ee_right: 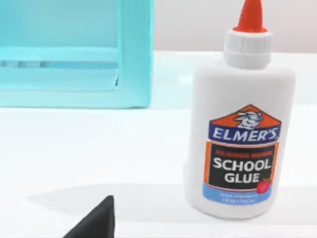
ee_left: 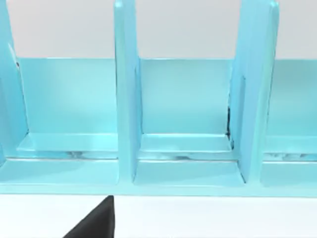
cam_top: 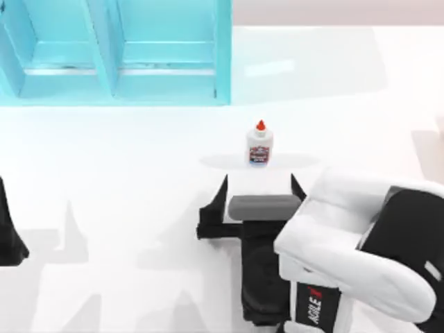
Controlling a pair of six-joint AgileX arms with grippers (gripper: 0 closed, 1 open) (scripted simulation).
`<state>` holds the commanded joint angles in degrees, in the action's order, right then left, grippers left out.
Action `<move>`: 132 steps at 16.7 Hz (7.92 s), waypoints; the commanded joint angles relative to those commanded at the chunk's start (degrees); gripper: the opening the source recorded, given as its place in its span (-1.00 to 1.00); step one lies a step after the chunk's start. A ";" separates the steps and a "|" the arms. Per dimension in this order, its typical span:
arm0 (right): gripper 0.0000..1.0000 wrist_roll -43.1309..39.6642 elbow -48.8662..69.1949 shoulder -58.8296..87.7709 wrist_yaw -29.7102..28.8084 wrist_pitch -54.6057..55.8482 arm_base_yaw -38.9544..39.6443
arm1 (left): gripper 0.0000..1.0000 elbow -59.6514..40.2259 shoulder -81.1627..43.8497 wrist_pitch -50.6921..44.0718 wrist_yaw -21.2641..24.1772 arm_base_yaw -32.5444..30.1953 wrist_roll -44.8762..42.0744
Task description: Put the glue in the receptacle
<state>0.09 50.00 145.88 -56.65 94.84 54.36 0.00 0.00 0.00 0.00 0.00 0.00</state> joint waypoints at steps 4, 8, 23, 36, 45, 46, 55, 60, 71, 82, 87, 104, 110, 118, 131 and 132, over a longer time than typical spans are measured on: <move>1.00 -0.19 7.12 1.55 5.22 -5.34 -5.21 | 1.00 0.00 0.00 0.00 0.00 0.00 0.00; 1.00 -0.32 13.57 2.94 9.98 -10.27 -9.98 | 1.00 0.00 0.00 0.00 0.00 0.00 0.00; -0.51 -0.33 14.33 3.10 10.54 -10.85 -10.54 | 1.00 0.00 0.00 0.00 0.00 0.00 0.00; -1.00 -0.26 14.25 2.85 10.53 -10.94 -10.39 | 1.00 0.00 0.00 0.00 0.00 0.00 0.00; -1.00 -0.04 10.53 -12.84 10.61 -23.20 -10.42 | 1.00 0.00 0.00 0.00 0.00 0.00 0.00; -1.00 0.00 10.15 -14.57 10.62 -24.54 -10.39 | 1.00 0.00 0.00 0.00 0.00 0.00 0.00; -1.00 0.37 9.70 -17.03 12.19 -26.16 -11.16 | 1.00 0.00 0.00 0.00 0.00 0.00 0.00; -1.00 1.74 8.36 -17.47 26.07 -24.42 -18.44 | 1.00 0.00 0.00 0.00 0.00 0.00 0.00; -1.00 3.78 2.63 -19.80 85.65 -19.18 -55.07 | 1.00 0.00 0.00 0.00 0.00 0.00 0.00; -1.00 0.69 -3.64 -22.72 143.94 -17.25 -99.06 | 1.00 0.00 0.00 0.00 0.00 0.00 0.00; -1.00 -1.26 -5.70 -23.01 157.83 -17.48 -112.30 | 1.00 0.00 0.00 0.00 0.00 0.00 0.00; -1.00 -1.62 0.76 -23.48 150.94 -15.87 -104.87 | 1.00 0.00 0.00 0.00 0.00 0.00 0.00; -1.00 -1.72 -2.22 -22.43 151.22 -9.91 -101.31 | 1.00 0.00 0.00 0.00 0.00 0.00 0.00; -1.00 -5.94 -9.00 -20.71 150.96 -16.69 -105.81 | 1.00 0.00 0.00 0.00 0.00 0.00 0.00; 0.36 -6.02 -9.05 -20.71 150.95 -16.77 -105.88 | 1.00 0.00 0.00 0.00 0.00 0.00 0.00; 0.51 -6.02 -9.05 -20.71 150.95 -16.77 -105.88 | 1.00 0.00 0.00 0.00 0.00 0.00 0.00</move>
<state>-5.93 40.95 125.16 94.29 78.07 -51.52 0.00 0.00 0.00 0.00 0.00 0.00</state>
